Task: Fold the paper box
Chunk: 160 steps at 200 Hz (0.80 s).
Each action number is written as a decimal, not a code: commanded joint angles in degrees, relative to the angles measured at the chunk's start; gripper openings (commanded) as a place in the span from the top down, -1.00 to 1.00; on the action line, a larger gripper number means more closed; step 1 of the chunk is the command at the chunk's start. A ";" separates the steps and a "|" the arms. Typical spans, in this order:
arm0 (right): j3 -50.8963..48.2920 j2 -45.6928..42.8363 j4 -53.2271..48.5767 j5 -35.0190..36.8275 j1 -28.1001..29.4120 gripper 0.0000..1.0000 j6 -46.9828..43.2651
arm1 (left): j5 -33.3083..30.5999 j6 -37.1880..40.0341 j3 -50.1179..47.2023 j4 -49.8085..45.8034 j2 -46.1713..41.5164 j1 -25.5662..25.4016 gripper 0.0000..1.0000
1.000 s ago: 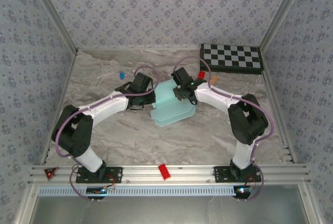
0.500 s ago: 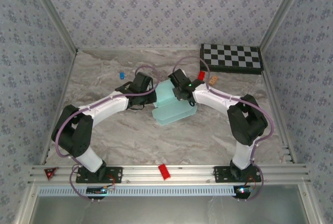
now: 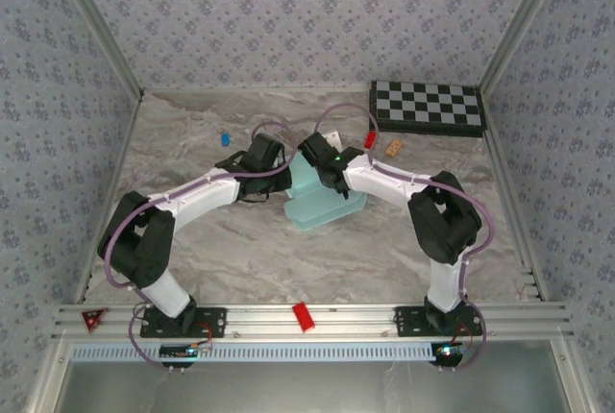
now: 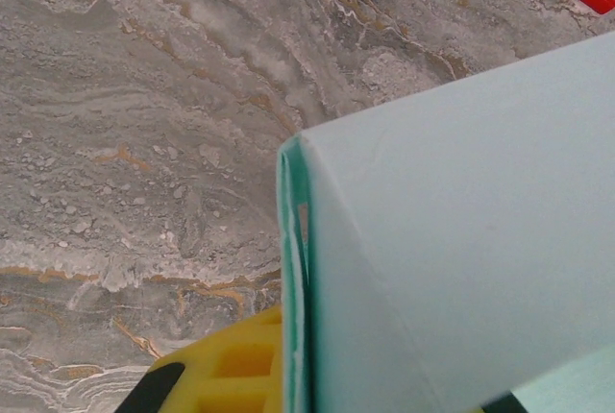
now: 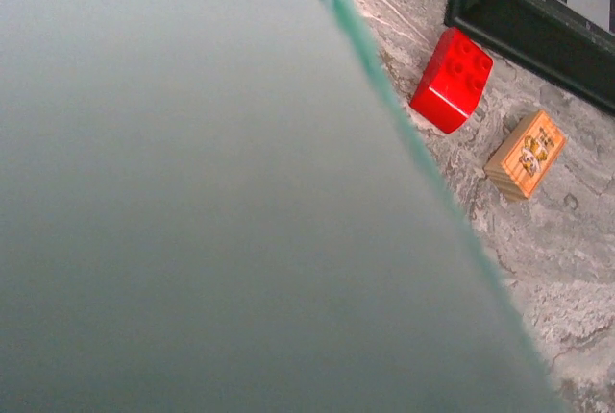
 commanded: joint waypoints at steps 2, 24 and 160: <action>-0.03 2.27 -8.71 10.66 -2.77 0.69 1.59 | -2.22 0.54 2.15 -4.38 -0.59 0.74 1.00; 0.27 2.66 -9.17 10.57 -3.12 0.71 2.22 | -2.31 0.61 2.16 -4.57 -0.54 0.76 1.00; -3.50 -3.28 0.86 -6.26 -3.93 0.60 -2.04 | -0.21 0.97 2.80 -3.87 0.07 0.70 1.00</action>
